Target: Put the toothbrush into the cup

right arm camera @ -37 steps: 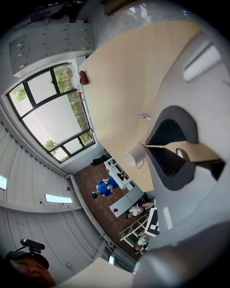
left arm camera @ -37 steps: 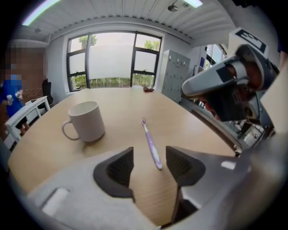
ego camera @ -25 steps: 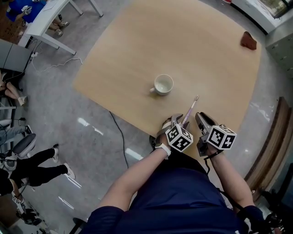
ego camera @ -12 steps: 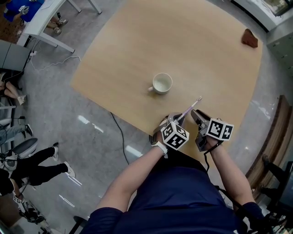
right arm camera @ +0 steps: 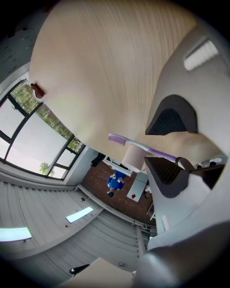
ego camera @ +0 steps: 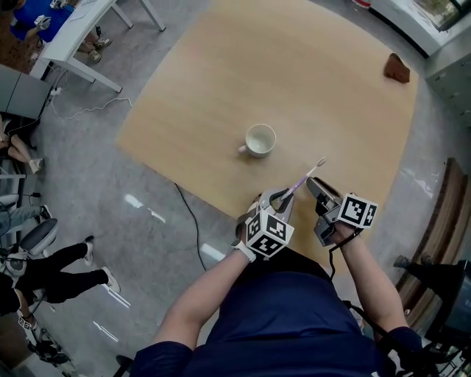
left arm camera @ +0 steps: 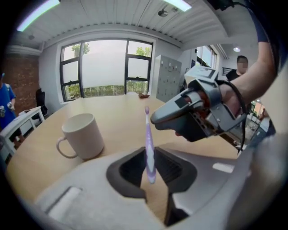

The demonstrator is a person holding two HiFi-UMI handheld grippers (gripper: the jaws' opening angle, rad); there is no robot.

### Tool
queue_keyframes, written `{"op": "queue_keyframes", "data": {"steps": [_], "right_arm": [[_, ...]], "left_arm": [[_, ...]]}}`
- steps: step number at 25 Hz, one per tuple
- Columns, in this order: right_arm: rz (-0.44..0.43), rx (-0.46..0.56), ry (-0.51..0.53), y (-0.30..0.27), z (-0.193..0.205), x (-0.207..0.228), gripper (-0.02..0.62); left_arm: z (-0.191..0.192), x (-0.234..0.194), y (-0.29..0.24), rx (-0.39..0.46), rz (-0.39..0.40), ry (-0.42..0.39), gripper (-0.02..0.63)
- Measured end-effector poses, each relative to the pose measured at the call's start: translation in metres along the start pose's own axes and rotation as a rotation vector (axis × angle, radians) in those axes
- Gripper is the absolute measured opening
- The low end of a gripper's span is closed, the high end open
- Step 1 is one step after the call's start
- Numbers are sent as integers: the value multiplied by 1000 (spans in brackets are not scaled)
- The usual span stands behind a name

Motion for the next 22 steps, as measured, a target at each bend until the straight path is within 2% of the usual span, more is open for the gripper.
{"op": "queue_keyframes", "data": {"steps": [3,8,10,16,18,22], "right_arm": [[-113,44,-41,1,-5,-14,161],[-208,97,-103,6,-8,-30,149],[-219,116,-82,10,-9,-39,35],[-231,112,64,17,-9,-70,31],[-228,117,88,19,-10,-77,31],[-222,128,115,21,-15,-84,31]], "left_arm": [[-1,1,16,42,-16,-37,64],[-3,5,34,90,-37,-83,64],[-4,6,39,99,-39,-61,66],[-4,8,50,116,-46,14,74],[-4,4,57,129,-64,55,147],[10,-2,73,142,-87,138,166]]}}
Point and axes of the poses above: the fingertips, and each gripper's own axes: y backward along the fingers, x to its right, z out of its underside, the point moved 6 cm from there along y, backward along the fingers, and after that the axes turned 11 degrees about -x, right-handed, at the moved point
